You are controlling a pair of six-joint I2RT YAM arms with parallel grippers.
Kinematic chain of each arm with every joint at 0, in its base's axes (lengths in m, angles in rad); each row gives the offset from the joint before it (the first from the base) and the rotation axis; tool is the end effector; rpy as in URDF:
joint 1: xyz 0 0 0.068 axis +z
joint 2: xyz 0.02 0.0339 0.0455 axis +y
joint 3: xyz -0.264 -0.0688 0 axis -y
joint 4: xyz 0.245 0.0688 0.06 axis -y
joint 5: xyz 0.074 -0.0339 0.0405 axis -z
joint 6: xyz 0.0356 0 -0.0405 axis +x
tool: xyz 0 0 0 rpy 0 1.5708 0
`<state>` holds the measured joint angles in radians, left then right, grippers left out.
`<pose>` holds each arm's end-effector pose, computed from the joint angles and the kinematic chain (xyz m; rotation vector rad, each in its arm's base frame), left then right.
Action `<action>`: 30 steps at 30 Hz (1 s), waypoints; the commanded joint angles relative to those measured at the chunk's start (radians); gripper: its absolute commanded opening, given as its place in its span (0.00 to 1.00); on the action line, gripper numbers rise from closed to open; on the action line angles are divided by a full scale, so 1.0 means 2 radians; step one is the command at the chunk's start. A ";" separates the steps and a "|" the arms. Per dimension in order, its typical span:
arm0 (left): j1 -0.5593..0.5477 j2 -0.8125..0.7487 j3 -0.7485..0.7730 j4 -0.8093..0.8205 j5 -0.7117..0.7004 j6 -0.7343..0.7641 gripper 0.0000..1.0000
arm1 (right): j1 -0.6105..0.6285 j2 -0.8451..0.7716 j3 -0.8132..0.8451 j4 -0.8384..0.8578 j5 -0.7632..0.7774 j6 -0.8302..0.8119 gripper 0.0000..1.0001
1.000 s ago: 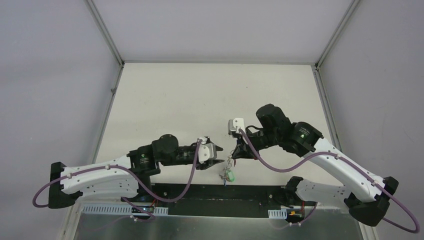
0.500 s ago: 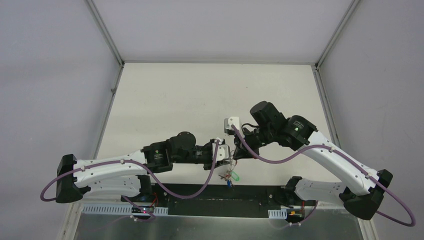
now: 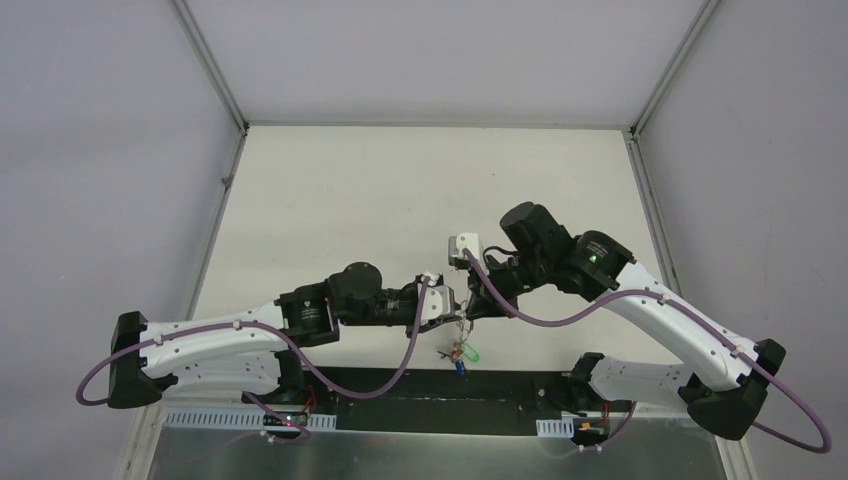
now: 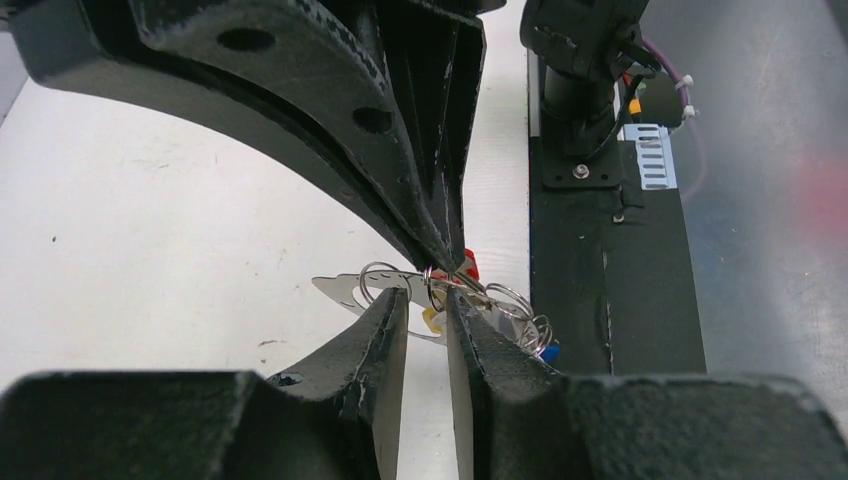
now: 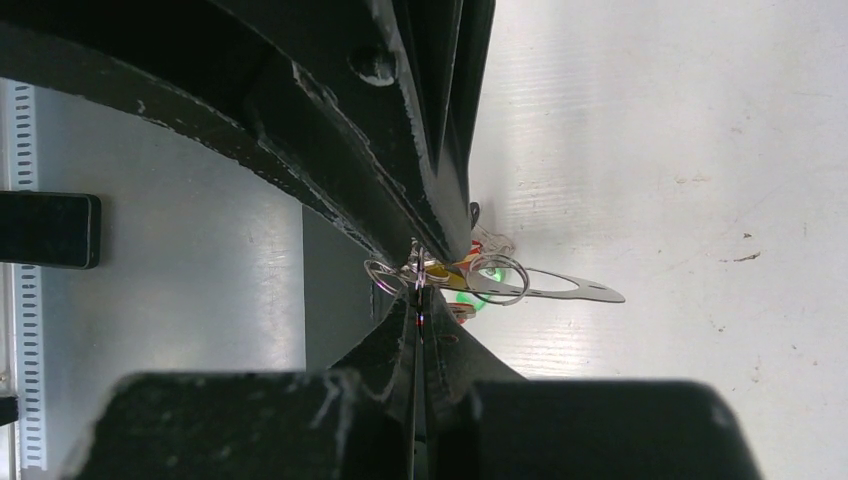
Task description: Put the keys on the keyring
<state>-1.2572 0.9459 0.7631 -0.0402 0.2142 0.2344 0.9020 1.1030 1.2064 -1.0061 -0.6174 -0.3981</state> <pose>0.0617 -0.2149 0.3180 1.3933 1.2706 -0.9104 0.1093 0.1715 0.3532 -1.7160 1.8045 0.9785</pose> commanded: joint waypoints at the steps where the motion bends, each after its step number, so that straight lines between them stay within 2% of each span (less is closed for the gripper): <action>1: -0.001 0.004 0.006 0.033 0.009 -0.005 0.21 | 0.000 -0.012 0.010 0.025 -0.019 0.007 0.00; 7: -0.002 0.021 0.014 0.032 0.015 0.001 0.14 | 0.000 -0.014 0.008 0.027 -0.019 0.008 0.00; 12: -0.001 0.029 0.020 0.027 0.021 0.010 0.13 | 0.000 -0.017 0.007 0.029 -0.020 0.008 0.00; 17: -0.002 0.032 0.027 0.022 0.030 0.016 0.00 | 0.000 -0.020 0.005 0.031 -0.020 0.007 0.00; 22: -0.001 0.025 0.023 0.022 0.021 0.011 0.00 | 0.000 -0.029 -0.004 0.048 -0.012 0.003 0.01; 26: -0.001 0.001 0.004 0.040 -0.005 -0.004 0.00 | 0.000 -0.058 -0.025 0.081 0.020 0.018 0.33; 28: -0.001 -0.014 -0.013 0.069 -0.018 -0.013 0.00 | -0.001 -0.077 -0.038 0.103 0.026 0.020 0.45; 30: -0.001 -0.030 -0.033 0.102 -0.029 -0.022 0.00 | -0.001 -0.097 -0.051 0.126 0.033 0.025 0.52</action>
<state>-1.2560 0.9646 0.7444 -0.0055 0.2131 0.2344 0.9016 0.9951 1.1347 -0.8951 -0.5858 -0.3702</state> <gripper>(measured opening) 0.011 0.472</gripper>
